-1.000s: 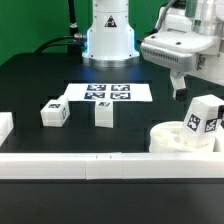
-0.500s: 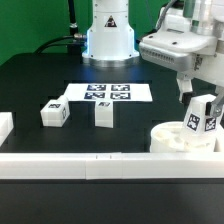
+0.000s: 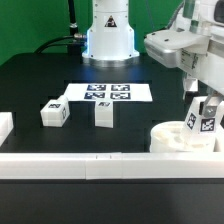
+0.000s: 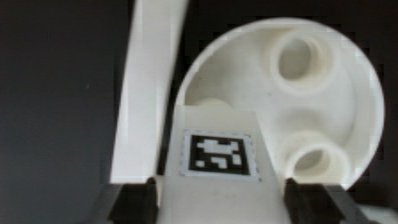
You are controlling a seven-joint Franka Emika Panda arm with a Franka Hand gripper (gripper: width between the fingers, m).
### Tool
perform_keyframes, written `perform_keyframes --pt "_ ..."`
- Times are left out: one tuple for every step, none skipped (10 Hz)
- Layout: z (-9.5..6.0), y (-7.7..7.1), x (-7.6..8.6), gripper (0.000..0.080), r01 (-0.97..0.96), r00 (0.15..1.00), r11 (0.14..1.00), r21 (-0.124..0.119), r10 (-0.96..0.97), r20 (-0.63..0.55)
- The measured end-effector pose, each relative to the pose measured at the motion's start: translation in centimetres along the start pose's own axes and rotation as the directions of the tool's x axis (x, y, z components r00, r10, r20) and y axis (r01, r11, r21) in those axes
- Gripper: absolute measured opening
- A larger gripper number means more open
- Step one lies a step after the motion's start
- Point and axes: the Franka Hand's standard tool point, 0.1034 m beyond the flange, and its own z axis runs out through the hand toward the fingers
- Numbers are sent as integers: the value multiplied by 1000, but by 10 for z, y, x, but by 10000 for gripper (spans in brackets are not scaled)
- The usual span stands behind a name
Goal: Assemble stool
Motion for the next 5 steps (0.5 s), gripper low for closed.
perform_keyframes --pt "0 -1 0 340 -104 995 995 1 104 0" --pt "0 -1 0 340 -174 985 985 0 174 0" --pt "0 -1 0 340 -255 967 967 0 255 -1" --pt "0 -1 0 340 -319 948 948 0 319 -1" --pt "0 -1 0 340 -386 922 922 0 386 -1"
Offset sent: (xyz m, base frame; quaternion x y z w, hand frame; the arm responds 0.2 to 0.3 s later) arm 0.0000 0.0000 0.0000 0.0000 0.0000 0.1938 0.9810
